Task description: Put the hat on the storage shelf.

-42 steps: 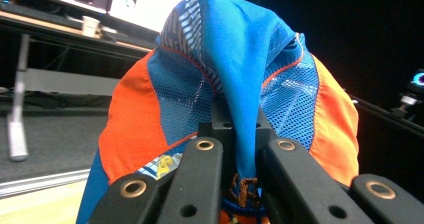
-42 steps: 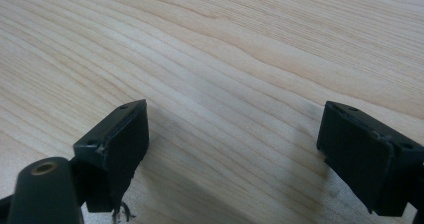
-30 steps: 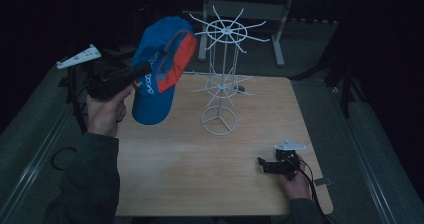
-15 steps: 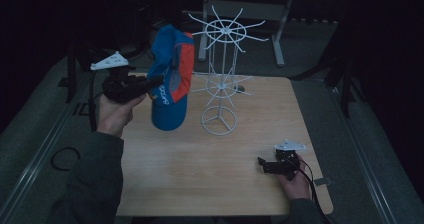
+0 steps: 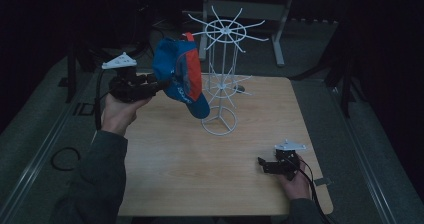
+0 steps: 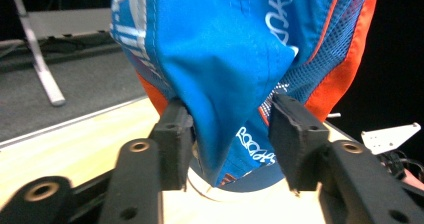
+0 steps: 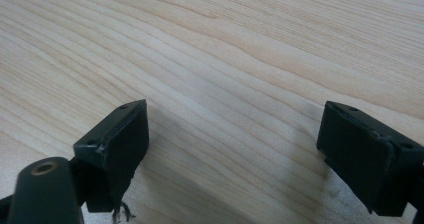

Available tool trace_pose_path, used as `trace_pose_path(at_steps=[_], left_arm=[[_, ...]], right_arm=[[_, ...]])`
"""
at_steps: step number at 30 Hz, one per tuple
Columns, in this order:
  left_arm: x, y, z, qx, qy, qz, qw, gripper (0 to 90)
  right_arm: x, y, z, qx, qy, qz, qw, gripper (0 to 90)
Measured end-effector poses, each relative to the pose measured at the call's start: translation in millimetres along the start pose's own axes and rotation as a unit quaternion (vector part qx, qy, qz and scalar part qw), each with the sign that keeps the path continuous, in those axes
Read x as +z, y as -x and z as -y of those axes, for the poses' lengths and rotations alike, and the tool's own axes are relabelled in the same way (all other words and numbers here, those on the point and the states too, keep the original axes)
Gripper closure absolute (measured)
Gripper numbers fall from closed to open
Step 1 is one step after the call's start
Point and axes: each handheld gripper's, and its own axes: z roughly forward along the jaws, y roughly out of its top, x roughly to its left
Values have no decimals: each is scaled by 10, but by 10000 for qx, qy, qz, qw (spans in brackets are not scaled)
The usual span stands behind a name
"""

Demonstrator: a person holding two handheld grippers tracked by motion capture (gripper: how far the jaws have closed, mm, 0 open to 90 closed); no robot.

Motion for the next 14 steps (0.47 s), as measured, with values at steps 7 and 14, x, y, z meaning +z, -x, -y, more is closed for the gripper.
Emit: trace_pose_path(at_steps=[7, 14], left_arm=[[-84, 13, 8, 51, -14, -290, 9996, 429], [-196, 28, 62, 3, 83, -503, 9987, 401]], right_arm=[[0, 0, 0, -2, 0, 2, 10000, 131], [0, 2, 0, -10, -6, -4, 10000, 131]])
